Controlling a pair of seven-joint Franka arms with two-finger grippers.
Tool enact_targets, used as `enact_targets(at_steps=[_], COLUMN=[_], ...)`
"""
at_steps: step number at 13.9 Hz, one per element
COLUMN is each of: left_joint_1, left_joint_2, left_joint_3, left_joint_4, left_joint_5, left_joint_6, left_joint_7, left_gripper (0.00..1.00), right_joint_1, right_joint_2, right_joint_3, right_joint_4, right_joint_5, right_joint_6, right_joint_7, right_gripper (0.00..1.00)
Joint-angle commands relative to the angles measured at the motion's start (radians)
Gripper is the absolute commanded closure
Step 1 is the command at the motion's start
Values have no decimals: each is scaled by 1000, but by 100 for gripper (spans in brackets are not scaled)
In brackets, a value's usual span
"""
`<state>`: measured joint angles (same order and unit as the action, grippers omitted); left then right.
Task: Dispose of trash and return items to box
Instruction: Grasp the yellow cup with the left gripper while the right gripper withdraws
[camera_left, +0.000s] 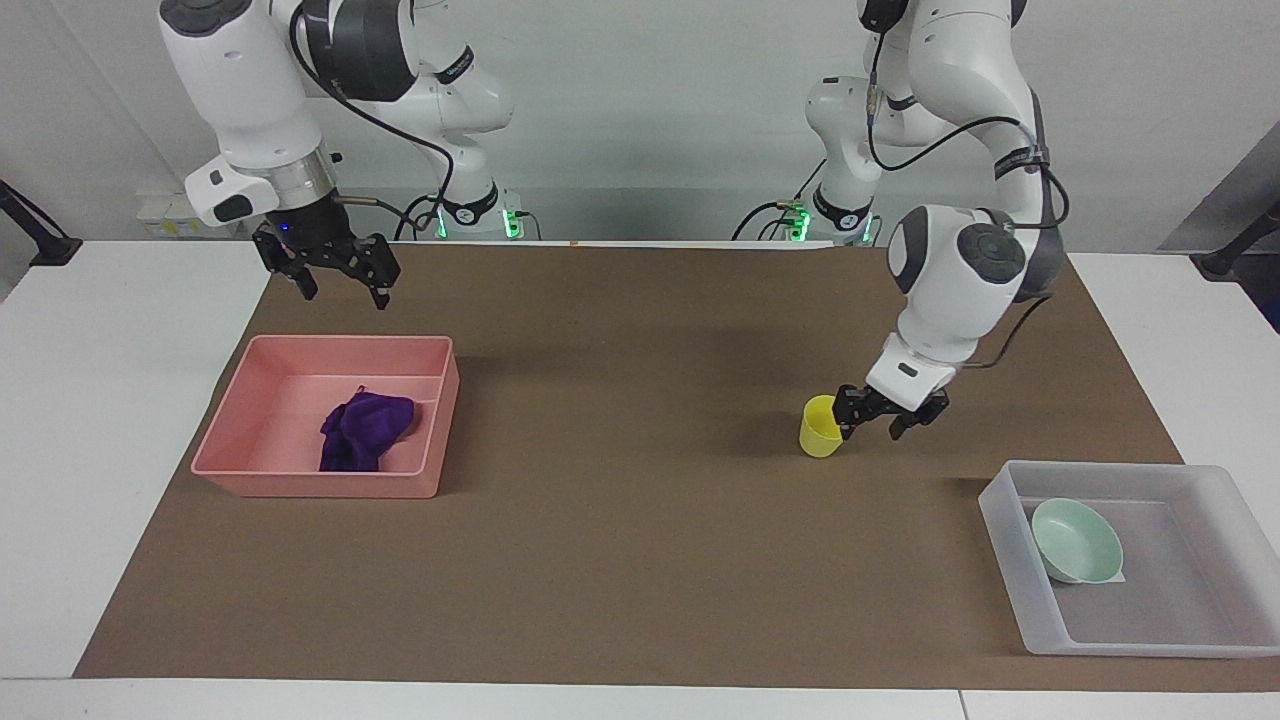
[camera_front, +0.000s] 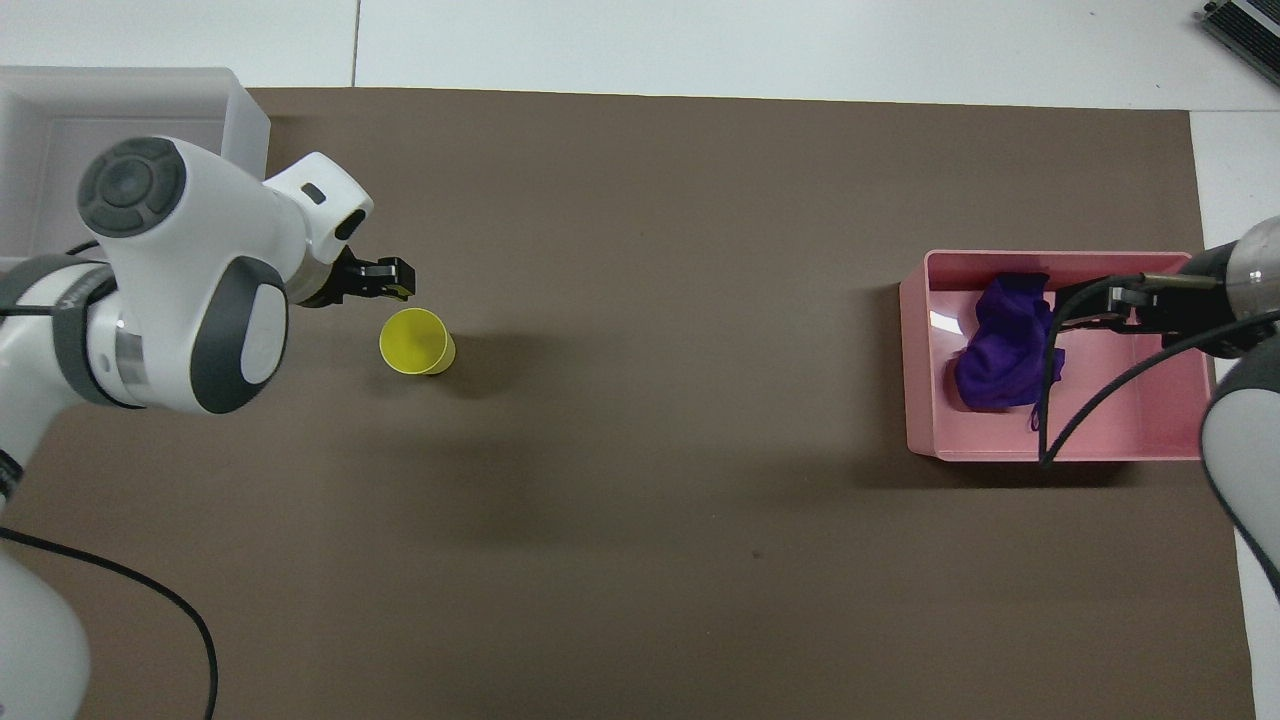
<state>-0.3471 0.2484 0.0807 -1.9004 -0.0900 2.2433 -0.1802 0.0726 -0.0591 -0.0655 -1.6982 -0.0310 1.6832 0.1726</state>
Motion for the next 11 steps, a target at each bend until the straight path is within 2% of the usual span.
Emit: enact_targets(at_steps=[1, 2, 3, 4, 5, 6, 7, 8, 11], left_joint_1=[-24, -24, -24, -24, -24, -23, -24, -24, -26], left_joint_2=[-63, -64, -63, -63, -63, -64, -64, -66, -76], left_joint_3=[16, 16, 16, 16, 19, 19, 19, 19, 24], left_joint_4=[-121, -135, -138, -144, -146, -146, -147, -154, -137], left_joint_5=[21, 23, 23, 23, 23, 23, 23, 23, 24], left_joint_6=[68, 71, 73, 73, 73, 73, 73, 71, 61], left_joint_7=[-18, -18, -15, -15, -12, -10, -13, -13, -15], left_gripper=[26, 30, 41, 65, 79, 79, 87, 100, 100], right_joint_1=[-20, -30, -34, -37, -43, -42, -40, -40, -40], right_joint_2=[10, 16, 18, 13, 7, 2, 1, 1, 8], right_joint_3=[0, 0, 1, 1, 1, 1, 3, 4, 7], right_joint_4=[113, 152, 157, 152, 135, 123, 121, 121, 141], right_joint_5=[3, 2, -6, -4, 0, 2, 2, 2, 11], right_joint_6=[-116, -149, -155, -158, -154, -152, -152, -152, -190], right_joint_7=[-60, -91, -119, -127, -127, -122, -120, -119, -119], right_gripper=[0, 0, 0, 0, 0, 0, 0, 0, 0])
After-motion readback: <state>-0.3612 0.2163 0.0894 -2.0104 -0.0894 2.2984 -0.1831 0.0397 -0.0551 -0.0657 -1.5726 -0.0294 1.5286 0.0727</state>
